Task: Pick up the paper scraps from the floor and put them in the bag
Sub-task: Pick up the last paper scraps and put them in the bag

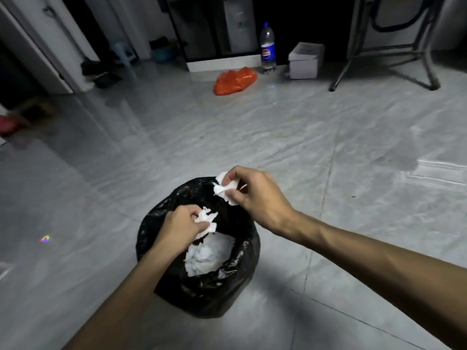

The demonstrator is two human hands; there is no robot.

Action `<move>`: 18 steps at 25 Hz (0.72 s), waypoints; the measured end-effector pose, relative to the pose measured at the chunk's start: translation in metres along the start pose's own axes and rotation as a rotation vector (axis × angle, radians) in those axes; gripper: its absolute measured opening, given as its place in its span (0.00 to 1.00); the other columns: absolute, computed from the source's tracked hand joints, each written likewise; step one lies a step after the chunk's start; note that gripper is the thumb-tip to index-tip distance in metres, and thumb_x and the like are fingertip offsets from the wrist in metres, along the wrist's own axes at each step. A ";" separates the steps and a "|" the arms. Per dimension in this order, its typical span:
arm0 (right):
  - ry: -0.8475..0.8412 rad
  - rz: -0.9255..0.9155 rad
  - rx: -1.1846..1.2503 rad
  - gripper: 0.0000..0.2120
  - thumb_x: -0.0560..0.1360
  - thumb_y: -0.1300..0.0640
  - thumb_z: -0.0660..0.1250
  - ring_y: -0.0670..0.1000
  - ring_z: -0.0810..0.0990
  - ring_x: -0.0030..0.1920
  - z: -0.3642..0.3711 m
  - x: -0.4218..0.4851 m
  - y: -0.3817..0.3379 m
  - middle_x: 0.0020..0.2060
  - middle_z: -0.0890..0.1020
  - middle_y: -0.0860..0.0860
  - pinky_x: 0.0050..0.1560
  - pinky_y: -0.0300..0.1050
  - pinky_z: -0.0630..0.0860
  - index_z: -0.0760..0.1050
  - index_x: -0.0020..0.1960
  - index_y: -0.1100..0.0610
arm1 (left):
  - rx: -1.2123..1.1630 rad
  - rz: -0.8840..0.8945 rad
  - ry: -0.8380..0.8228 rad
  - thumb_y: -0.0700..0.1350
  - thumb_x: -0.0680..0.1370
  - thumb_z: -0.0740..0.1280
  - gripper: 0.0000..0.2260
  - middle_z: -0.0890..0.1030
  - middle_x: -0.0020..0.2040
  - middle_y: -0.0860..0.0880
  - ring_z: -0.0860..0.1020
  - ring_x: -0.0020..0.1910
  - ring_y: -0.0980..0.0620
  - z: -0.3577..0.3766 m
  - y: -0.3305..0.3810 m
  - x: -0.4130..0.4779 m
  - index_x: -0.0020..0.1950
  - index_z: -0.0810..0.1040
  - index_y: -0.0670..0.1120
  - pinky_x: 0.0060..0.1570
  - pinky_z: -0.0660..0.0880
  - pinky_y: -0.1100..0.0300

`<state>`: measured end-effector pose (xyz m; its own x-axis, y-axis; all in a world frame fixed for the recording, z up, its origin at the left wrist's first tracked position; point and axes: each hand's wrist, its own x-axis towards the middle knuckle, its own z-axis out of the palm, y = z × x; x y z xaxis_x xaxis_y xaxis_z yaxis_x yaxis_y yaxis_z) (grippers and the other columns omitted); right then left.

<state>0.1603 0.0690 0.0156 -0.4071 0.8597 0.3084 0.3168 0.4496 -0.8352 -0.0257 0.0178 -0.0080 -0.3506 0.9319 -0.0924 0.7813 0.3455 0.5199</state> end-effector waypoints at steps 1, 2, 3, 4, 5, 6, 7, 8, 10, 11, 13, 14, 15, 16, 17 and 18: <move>-0.062 -0.052 -0.063 0.08 0.72 0.61 0.68 0.48 0.78 0.37 0.012 0.002 0.000 0.37 0.81 0.48 0.43 0.38 0.74 0.78 0.49 0.51 | -0.005 -0.063 -0.032 0.44 0.71 0.74 0.05 0.77 0.32 0.53 0.76 0.34 0.53 0.002 -0.011 0.001 0.45 0.81 0.48 0.31 0.67 0.68; -0.153 -0.071 -0.131 0.11 0.72 0.62 0.68 0.48 0.78 0.39 0.022 0.002 0.002 0.40 0.82 0.49 0.45 0.38 0.74 0.78 0.52 0.52 | -0.040 -0.114 -0.042 0.44 0.71 0.74 0.08 0.81 0.38 0.52 0.79 0.40 0.52 0.003 -0.017 0.002 0.49 0.81 0.49 0.37 0.70 0.66; -0.265 -0.055 -0.196 0.15 0.72 0.61 0.69 0.49 0.79 0.43 0.031 0.002 0.005 0.44 0.83 0.51 0.50 0.39 0.75 0.78 0.58 0.53 | -0.075 -0.148 -0.013 0.43 0.72 0.73 0.10 0.83 0.44 0.51 0.81 0.47 0.50 0.002 -0.020 0.005 0.52 0.81 0.49 0.44 0.73 0.63; -0.361 -0.015 -0.242 0.20 0.72 0.60 0.70 0.51 0.80 0.49 0.034 0.001 0.009 0.50 0.84 0.53 0.55 0.38 0.75 0.76 0.63 0.52 | -0.087 -0.147 0.045 0.42 0.72 0.71 0.11 0.83 0.50 0.50 0.80 0.51 0.49 0.000 -0.019 0.006 0.54 0.80 0.49 0.50 0.73 0.60; -0.406 0.033 -0.247 0.24 0.73 0.60 0.70 0.52 0.81 0.55 0.034 -0.001 0.011 0.54 0.84 0.54 0.58 0.38 0.73 0.73 0.68 0.52 | -0.084 -0.118 0.109 0.40 0.72 0.69 0.13 0.83 0.53 0.49 0.79 0.53 0.49 -0.002 -0.013 0.007 0.55 0.79 0.50 0.53 0.72 0.59; -0.386 0.072 -0.217 0.26 0.73 0.60 0.70 0.51 0.80 0.57 0.029 -0.003 0.013 0.56 0.83 0.54 0.60 0.37 0.72 0.71 0.69 0.51 | -0.087 -0.070 0.162 0.39 0.72 0.67 0.14 0.82 0.54 0.50 0.79 0.52 0.50 -0.005 -0.004 0.008 0.55 0.78 0.51 0.53 0.71 0.59; -0.319 0.097 -0.164 0.25 0.73 0.61 0.70 0.51 0.81 0.57 0.021 -0.004 0.014 0.55 0.84 0.54 0.60 0.37 0.73 0.73 0.68 0.52 | -0.111 -0.008 0.194 0.38 0.72 0.66 0.14 0.82 0.54 0.50 0.79 0.50 0.52 -0.005 0.008 0.007 0.54 0.77 0.53 0.51 0.70 0.60; -0.232 0.128 -0.093 0.21 0.73 0.64 0.69 0.50 0.82 0.53 0.009 -0.006 0.015 0.52 0.84 0.54 0.57 0.37 0.74 0.75 0.65 0.54 | -0.151 0.062 0.196 0.37 0.72 0.66 0.14 0.81 0.53 0.51 0.78 0.48 0.54 -0.004 0.025 0.004 0.53 0.77 0.54 0.49 0.70 0.62; -0.102 0.254 0.116 0.14 0.73 0.68 0.66 0.49 0.81 0.42 -0.019 -0.013 0.022 0.42 0.83 0.53 0.46 0.38 0.77 0.79 0.56 0.57 | -0.229 0.207 0.116 0.37 0.72 0.66 0.14 0.81 0.52 0.53 0.79 0.47 0.55 0.007 0.061 -0.001 0.51 0.76 0.55 0.47 0.70 0.65; -0.047 0.333 0.195 0.12 0.73 0.68 0.66 0.48 0.80 0.38 -0.037 -0.019 0.030 0.38 0.81 0.52 0.40 0.36 0.77 0.80 0.53 0.58 | -0.248 0.276 0.047 0.37 0.72 0.67 0.13 0.81 0.52 0.53 0.80 0.47 0.54 0.016 0.082 -0.004 0.51 0.77 0.53 0.48 0.72 0.64; 0.033 0.518 0.346 0.07 0.74 0.66 0.66 0.46 0.78 0.32 -0.079 -0.041 0.055 0.35 0.80 0.51 0.31 0.34 0.76 0.80 0.50 0.58 | -0.270 0.383 -0.111 0.39 0.72 0.67 0.12 0.81 0.52 0.53 0.81 0.48 0.53 0.042 0.126 -0.012 0.52 0.77 0.52 0.50 0.75 0.60; 0.069 0.632 0.491 0.06 0.74 0.64 0.66 0.46 0.77 0.30 -0.095 -0.052 0.069 0.34 0.80 0.51 0.29 0.33 0.75 0.79 0.49 0.58 | -0.268 0.419 -0.178 0.40 0.73 0.68 0.11 0.81 0.52 0.53 0.81 0.48 0.52 0.052 0.143 -0.016 0.53 0.78 0.52 0.50 0.75 0.59; 0.137 0.773 0.647 0.04 0.75 0.63 0.66 0.47 0.75 0.29 -0.117 -0.071 0.085 0.32 0.79 0.50 0.27 0.33 0.74 0.79 0.47 0.58 | -0.268 0.455 -0.253 0.42 0.73 0.68 0.10 0.82 0.51 0.53 0.81 0.48 0.53 0.067 0.164 -0.022 0.52 0.78 0.52 0.50 0.75 0.59; 0.226 0.906 0.786 0.03 0.75 0.61 0.66 0.47 0.74 0.29 -0.136 -0.093 0.100 0.30 0.78 0.50 0.25 0.34 0.74 0.78 0.45 0.58 | -0.274 0.481 -0.328 0.43 0.73 0.69 0.09 0.82 0.51 0.54 0.81 0.48 0.53 0.083 0.184 -0.029 0.52 0.78 0.53 0.50 0.75 0.59; 0.325 1.003 0.843 0.03 0.75 0.61 0.66 0.47 0.74 0.29 -0.153 -0.115 0.116 0.29 0.77 0.50 0.24 0.34 0.74 0.77 0.43 0.58 | -0.295 0.493 -0.408 0.44 0.73 0.69 0.08 0.82 0.50 0.54 0.81 0.48 0.53 0.098 0.202 -0.036 0.51 0.78 0.53 0.50 0.76 0.58; 0.408 1.066 0.828 0.03 0.75 0.61 0.66 0.48 0.74 0.28 -0.167 -0.139 0.132 0.30 0.76 0.51 0.25 0.35 0.74 0.77 0.43 0.58 | -0.331 0.500 -0.499 0.45 0.72 0.69 0.08 0.83 0.50 0.54 0.82 0.49 0.53 0.112 0.217 -0.044 0.50 0.78 0.53 0.51 0.77 0.57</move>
<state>0.4015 0.0491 -0.0612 0.0240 0.7648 -0.6438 -0.3358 -0.6004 -0.7258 0.2176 0.0638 0.0135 0.3375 0.9348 -0.1109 0.5632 -0.1061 0.8195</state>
